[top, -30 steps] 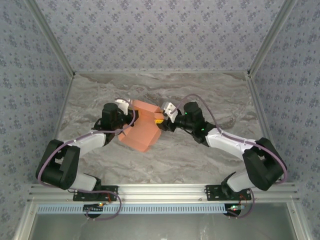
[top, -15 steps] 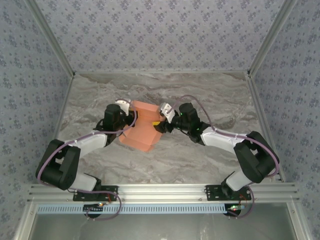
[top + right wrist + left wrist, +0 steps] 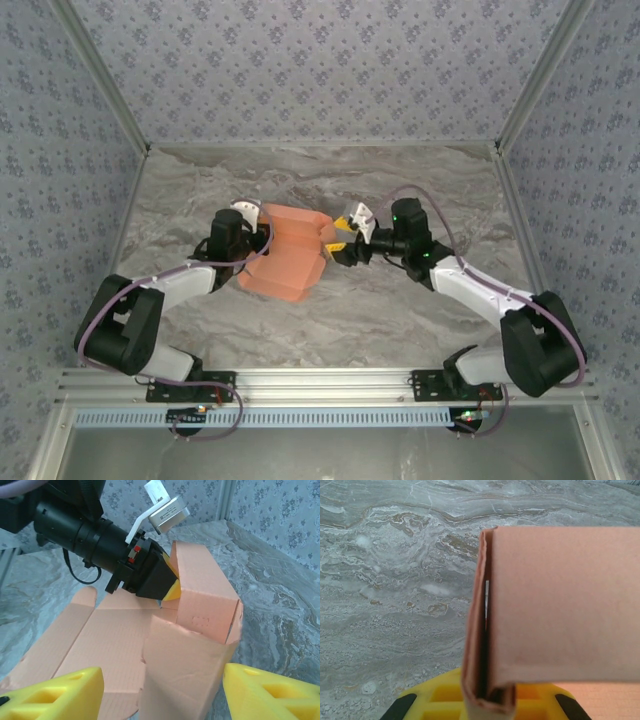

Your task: Fold the paper box

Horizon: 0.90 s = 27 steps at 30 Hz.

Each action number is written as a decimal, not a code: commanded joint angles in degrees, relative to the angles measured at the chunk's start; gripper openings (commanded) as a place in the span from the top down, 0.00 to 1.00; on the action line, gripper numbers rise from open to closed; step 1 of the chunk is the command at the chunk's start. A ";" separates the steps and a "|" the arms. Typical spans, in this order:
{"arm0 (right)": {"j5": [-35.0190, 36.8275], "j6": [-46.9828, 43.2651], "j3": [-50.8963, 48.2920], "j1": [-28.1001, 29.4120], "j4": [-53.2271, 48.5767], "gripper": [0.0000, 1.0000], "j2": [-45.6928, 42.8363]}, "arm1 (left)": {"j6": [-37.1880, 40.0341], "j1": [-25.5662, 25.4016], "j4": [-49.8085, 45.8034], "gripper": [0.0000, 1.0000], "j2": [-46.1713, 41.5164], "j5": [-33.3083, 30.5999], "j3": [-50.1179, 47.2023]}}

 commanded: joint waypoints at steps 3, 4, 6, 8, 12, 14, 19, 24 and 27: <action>-6.56 -2.38 0.97 -4.28 -6.90 0.34 -1.97 | 0.77 0.37 0.34 1.00 -0.50 1.05 2.20; -6.28 -2.38 0.86 -4.56 -6.70 0.34 -1.75 | 0.75 0.34 0.33 1.00 -0.60 1.10 2.21; -6.31 -2.36 0.90 -4.54 -6.13 0.35 -0.99 | 0.66 0.40 0.40 1.00 -0.56 1.25 2.24; -6.01 -1.43 0.44 -4.46 -3.75 0.37 -0.11 | 0.55 0.38 0.49 1.00 -0.51 1.46 2.30; -4.89 -1.05 0.44 -3.25 -1.16 0.51 1.96 | 0.27 0.33 0.49 1.00 -0.31 1.75 2.32; -4.24 -1.60 1.13 -1.92 -1.06 0.55 3.19 | 0.15 0.31 0.50 1.00 -0.13 1.85 2.45; 1.03 -0.83 2.25 1.35 1.84 0.61 6.23 | -0.12 0.13 0.80 1.00 0.05 2.04 2.48; 0.85 0.39 2.71 2.37 3.73 0.62 7.79 | 0.00 -0.04 0.84 1.00 -0.11 1.95 2.34; -1.02 -0.33 2.25 1.50 1.77 0.59 5.71 | 0.22 0.00 0.50 1.00 -0.31 1.69 2.31</action>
